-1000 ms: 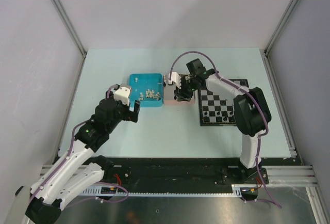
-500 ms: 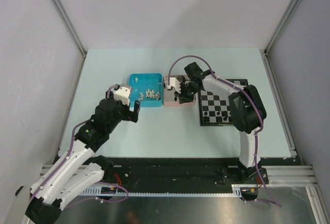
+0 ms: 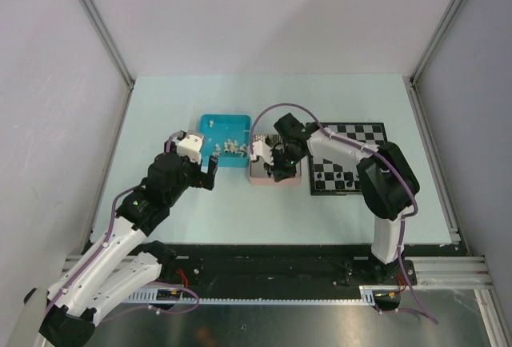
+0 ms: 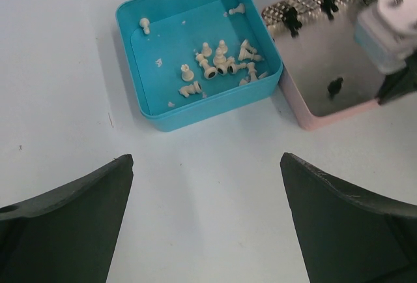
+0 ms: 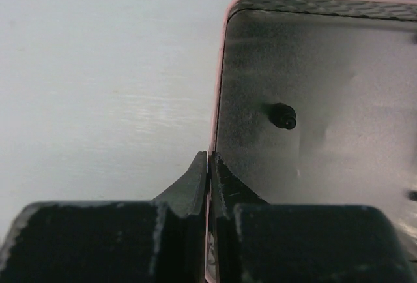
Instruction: Set up the chess pieces on the board
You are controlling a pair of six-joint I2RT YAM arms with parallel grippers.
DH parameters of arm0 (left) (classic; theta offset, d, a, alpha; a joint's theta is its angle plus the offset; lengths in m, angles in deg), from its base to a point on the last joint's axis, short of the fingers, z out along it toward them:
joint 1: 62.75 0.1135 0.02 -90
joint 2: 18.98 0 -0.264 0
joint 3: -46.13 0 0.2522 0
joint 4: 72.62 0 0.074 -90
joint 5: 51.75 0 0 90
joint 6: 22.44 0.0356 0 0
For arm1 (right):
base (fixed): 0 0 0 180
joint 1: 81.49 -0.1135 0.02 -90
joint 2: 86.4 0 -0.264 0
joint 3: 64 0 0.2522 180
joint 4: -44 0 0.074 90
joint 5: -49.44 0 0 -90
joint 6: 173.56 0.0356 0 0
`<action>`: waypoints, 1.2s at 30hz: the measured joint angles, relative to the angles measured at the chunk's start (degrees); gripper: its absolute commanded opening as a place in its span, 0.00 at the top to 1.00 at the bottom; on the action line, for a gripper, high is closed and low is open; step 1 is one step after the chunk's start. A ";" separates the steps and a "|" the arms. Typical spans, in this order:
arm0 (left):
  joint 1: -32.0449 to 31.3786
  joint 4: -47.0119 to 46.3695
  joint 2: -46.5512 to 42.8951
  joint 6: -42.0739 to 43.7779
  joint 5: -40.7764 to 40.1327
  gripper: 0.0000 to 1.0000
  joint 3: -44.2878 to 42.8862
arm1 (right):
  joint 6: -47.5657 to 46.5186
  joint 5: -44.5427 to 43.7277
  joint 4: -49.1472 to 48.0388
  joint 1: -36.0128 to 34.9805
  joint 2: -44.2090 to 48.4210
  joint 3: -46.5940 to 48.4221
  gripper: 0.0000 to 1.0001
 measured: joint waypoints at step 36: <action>-16.20 1.49 39.45 -28.09 8.07 0.39 -19.34 | 27.87 16.65 -3.06 23.54 27.65 -9.38 0.37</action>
